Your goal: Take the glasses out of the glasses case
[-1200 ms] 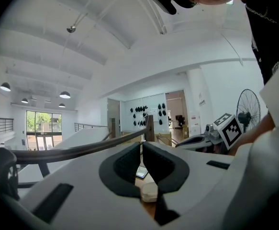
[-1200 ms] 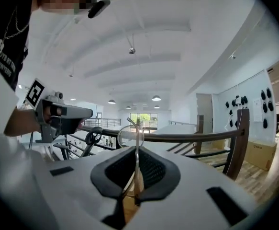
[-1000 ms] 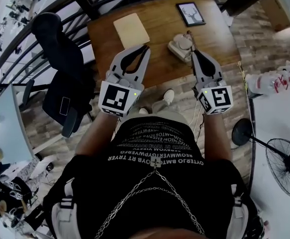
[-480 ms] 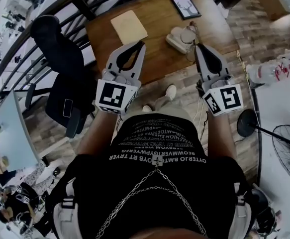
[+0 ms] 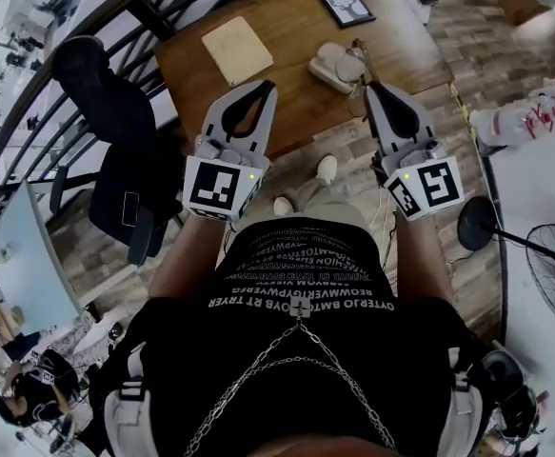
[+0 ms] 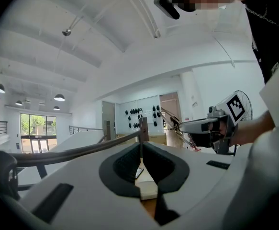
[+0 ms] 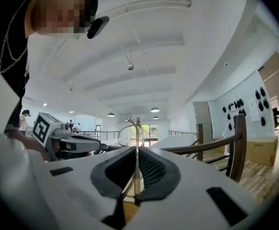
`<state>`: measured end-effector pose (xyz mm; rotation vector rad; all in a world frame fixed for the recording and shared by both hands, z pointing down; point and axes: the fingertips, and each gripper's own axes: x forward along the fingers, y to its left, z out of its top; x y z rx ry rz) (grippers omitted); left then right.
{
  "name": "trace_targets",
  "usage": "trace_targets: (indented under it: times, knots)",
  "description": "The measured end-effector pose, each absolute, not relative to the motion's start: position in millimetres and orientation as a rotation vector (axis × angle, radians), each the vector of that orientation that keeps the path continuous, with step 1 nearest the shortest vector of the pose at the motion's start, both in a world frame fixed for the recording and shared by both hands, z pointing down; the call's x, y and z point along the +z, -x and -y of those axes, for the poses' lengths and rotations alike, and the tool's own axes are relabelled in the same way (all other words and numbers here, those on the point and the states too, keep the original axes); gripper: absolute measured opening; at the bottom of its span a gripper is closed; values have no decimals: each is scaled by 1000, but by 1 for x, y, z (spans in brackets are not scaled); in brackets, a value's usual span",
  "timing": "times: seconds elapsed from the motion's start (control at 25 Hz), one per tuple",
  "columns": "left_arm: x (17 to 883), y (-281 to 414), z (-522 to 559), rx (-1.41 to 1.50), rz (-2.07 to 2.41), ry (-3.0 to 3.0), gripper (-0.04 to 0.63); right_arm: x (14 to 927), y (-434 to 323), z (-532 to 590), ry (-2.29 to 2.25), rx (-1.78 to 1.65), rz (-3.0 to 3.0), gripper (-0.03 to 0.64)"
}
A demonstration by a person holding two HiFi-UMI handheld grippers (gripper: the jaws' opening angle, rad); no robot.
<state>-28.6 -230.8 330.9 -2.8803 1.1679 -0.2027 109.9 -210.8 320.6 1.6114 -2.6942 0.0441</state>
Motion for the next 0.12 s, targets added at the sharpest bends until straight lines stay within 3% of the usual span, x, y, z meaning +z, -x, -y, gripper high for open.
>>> trace_targets:
  times: [0.12]
  knots:
    - [334,25,233,-215,-1168,2882,38,325,-111,213,-1599,57,2697,25]
